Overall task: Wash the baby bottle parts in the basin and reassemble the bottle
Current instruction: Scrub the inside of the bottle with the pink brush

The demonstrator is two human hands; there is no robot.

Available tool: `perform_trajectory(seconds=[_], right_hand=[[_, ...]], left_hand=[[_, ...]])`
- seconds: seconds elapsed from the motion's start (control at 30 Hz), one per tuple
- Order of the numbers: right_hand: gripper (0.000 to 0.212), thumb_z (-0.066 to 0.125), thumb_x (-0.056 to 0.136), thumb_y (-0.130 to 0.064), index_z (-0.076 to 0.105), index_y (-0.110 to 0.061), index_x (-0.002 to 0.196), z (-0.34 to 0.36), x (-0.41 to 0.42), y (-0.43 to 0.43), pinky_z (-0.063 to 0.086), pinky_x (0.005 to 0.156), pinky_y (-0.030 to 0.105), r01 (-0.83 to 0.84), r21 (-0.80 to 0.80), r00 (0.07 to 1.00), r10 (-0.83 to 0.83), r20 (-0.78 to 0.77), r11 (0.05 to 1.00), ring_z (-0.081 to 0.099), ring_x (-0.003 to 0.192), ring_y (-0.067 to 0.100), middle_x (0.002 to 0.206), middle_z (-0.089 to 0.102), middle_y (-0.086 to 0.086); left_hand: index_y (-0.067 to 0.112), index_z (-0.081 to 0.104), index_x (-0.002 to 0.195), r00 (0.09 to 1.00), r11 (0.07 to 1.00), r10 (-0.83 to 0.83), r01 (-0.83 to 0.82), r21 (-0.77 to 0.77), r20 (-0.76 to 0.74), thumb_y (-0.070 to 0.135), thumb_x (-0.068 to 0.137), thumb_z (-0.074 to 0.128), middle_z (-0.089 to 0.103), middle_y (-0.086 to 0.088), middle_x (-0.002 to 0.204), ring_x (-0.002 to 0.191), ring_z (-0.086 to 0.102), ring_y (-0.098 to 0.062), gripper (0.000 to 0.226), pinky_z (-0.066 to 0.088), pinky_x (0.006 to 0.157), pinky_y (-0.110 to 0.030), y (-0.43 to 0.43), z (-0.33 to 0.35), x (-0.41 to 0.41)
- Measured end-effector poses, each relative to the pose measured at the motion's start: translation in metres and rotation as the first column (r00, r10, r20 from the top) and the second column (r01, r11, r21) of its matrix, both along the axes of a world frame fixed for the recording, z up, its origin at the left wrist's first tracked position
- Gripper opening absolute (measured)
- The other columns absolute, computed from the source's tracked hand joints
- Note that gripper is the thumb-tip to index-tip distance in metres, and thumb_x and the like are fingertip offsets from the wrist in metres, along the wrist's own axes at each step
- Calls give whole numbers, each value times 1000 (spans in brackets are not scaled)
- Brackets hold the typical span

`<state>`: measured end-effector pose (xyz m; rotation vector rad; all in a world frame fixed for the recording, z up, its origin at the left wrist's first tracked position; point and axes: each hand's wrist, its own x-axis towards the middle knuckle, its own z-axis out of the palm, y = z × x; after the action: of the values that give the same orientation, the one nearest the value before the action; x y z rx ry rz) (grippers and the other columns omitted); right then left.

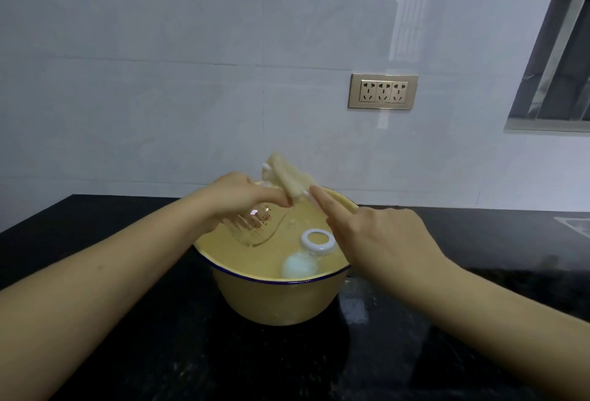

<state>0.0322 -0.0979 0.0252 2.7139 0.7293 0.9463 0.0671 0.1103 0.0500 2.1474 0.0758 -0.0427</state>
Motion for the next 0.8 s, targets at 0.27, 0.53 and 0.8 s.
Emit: perform_trajectory(seconds=[0.27, 0.53, 0.8], right_hand=[[86, 85, 55, -9, 53, -27, 133, -10, 9, -19, -1, 47, 15, -83, 110, 994, 74, 82, 990, 15, 34, 23, 41, 33, -2], [31, 41, 96, -46, 45, -63, 122, -11, 1, -12, 46, 66, 18, 60, 781, 856, 370, -360, 622, 59, 73, 6, 80, 67, -7], [27, 45, 95, -31, 70, -31, 105, 13, 0, -9, 12, 34, 15, 587, 808, 336, 891, -305, 55, 18, 26, 6, 41, 24, -4]], left_hand=[[9, 53, 73, 963, 886, -127, 3, -464, -236, 41, 48, 81, 63, -11, 78, 49, 55, -20, 49, 42, 50, -21, 4, 0, -1], [1, 58, 100, 983, 533, -155, 4, -846, -93, 42, 59, 70, 68, -23, 93, 77, 67, -31, 59, 58, 64, -36, -16, -7, -12], [13, 61, 85, 982, 541, -176, 155, -827, 69, 47, 72, 65, 64, -3, 76, 83, 62, -24, 36, 53, 83, -41, -14, -11, -11]])
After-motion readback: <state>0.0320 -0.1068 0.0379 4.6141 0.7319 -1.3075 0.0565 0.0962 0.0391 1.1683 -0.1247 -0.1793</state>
